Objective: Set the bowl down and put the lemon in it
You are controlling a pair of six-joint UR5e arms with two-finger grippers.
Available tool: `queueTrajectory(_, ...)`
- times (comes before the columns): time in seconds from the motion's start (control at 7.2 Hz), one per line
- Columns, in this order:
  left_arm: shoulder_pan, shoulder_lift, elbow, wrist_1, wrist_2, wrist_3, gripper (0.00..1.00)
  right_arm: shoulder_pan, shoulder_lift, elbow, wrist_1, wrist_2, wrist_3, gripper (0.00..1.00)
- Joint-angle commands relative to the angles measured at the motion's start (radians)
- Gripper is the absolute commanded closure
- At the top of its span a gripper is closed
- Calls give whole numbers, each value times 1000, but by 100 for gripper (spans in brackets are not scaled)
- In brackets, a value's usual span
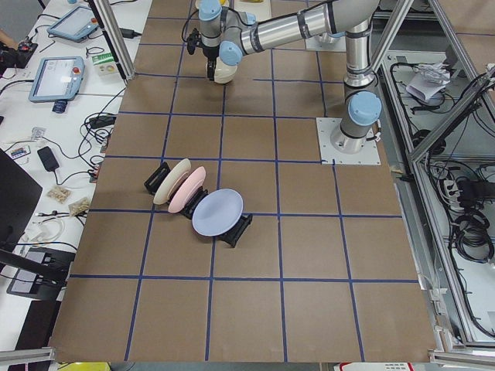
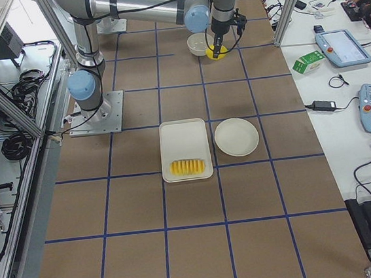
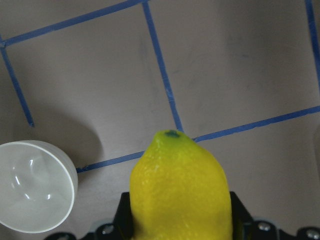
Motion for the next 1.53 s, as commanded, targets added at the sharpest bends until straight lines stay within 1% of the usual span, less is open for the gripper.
queueTrajectory(0.0, 50, 133, 44, -219, 103, 94, 0, 111, 16, 3, -48, 25, 61, 100)
queueTrajectory(0.14, 59, 186, 46, -337, 103, 236, 0, 170, 48, 3, -90, 25, 75, 100)
queueTrajectory(0.28, 95, 228, 68, -376, 89, 257, 0, 232, 103, 3, -156, 24, 113, 100)
queueTrajectory(0.42, 134, 243, 125, -480, 35, 259, 0, 279, 161, 3, -219, 19, 142, 100)
queueTrajectory(0.56, 125, 253, 150, -505, 43, 259, 0, 288, 196, 3, -239, 23, 139, 100)
queueTrajectory(0.69, 122, 245, 147, -500, 59, 254, 0, 294, 235, 1, -288, 25, 141, 100)
queueTrajectory(1.11, 119, 227, 145, -496, 45, 253, 0, 308, 278, 10, -293, 54, 142, 100)
queueTrajectory(1.39, 119, 251, 142, -499, 30, 251, 0, 312, 287, 20, -292, 74, 164, 100)
